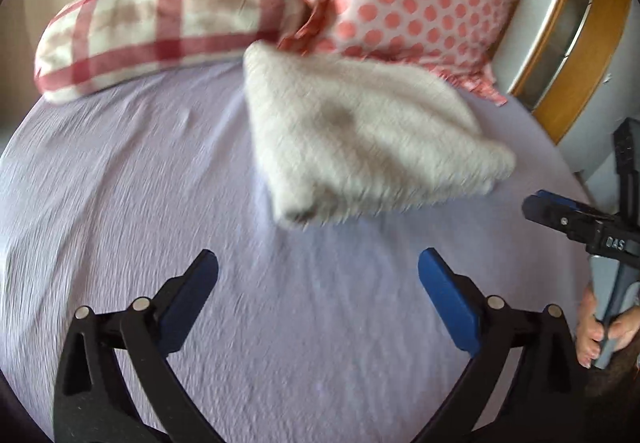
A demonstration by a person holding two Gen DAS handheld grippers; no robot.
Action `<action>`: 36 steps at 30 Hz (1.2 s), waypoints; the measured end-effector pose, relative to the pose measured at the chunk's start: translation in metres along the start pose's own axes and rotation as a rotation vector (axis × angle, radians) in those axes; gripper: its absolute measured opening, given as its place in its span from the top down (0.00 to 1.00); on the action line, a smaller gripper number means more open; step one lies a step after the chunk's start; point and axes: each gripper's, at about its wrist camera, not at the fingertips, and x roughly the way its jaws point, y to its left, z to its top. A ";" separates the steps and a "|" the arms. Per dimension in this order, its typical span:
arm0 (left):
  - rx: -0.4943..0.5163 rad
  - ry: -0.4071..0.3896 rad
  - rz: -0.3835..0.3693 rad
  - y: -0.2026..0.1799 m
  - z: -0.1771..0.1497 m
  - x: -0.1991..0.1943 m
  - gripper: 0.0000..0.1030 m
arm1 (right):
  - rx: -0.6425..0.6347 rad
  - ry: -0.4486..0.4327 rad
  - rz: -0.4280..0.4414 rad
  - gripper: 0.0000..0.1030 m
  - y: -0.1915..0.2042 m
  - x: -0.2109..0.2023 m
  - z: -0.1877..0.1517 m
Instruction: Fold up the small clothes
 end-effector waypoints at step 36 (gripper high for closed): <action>0.038 0.050 0.174 0.000 -0.013 0.027 0.02 | -0.102 0.052 -0.251 0.01 0.033 0.036 -0.026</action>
